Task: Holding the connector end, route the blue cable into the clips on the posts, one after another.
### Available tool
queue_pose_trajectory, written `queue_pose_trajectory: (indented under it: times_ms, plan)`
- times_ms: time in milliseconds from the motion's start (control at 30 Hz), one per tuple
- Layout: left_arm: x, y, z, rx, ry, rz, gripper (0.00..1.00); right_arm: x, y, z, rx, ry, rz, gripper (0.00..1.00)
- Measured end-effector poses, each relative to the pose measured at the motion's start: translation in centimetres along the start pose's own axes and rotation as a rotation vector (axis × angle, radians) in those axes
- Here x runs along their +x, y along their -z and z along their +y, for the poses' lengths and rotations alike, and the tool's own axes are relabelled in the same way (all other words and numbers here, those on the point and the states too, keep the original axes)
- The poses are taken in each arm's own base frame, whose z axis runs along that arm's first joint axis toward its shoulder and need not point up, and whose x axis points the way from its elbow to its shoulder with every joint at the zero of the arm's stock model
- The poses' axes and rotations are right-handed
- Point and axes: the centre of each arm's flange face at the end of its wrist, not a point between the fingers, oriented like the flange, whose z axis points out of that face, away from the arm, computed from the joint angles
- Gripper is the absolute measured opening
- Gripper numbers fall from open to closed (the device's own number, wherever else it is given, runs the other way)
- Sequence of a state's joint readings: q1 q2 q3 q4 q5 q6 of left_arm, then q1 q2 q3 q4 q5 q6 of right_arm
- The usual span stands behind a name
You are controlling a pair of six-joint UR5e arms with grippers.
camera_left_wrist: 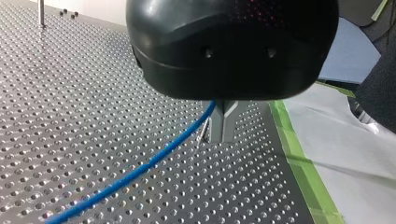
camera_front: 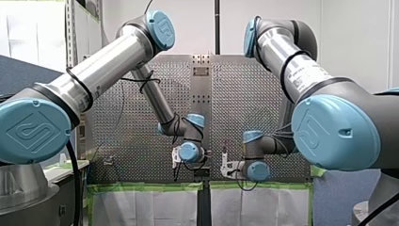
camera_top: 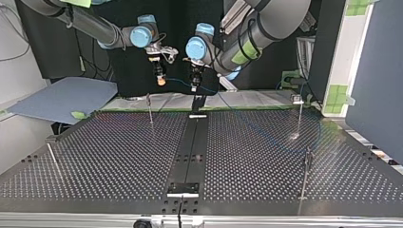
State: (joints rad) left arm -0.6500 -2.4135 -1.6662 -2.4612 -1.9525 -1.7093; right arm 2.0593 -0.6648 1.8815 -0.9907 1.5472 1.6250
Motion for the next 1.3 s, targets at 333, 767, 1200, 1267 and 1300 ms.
queue_pose_trajectory:
  times_ms: [333, 767, 1200, 1267, 1300]
  plan:
    - [4.4, 0.1, -1.2, 0.044, 0.012, -0.001, 0.00, -3.5, 0.0, 1.4, -0.012, -0.004, -0.018, 0.00]
    - [8.8, -0.3, -2.6, 0.060, 0.000, -0.016, 0.00, -4.1, 0.4, 3.4, -0.014, -0.013, -0.019, 0.00]
    - [9.0, -1.9, -6.3, 0.075, -0.008, -0.024, 0.00, -4.1, 0.6, 6.6, -0.008, -0.025, -0.017, 0.00]
    - [9.2, -2.1, -6.7, 0.074, -0.012, -0.020, 0.00, -4.1, 0.6, 6.9, -0.003, -0.028, -0.018, 0.00]
    - [9.3, -2.2, -6.9, 0.075, -0.013, -0.018, 0.00, -4.2, 0.7, 7.1, 0.001, -0.029, -0.018, 0.00]
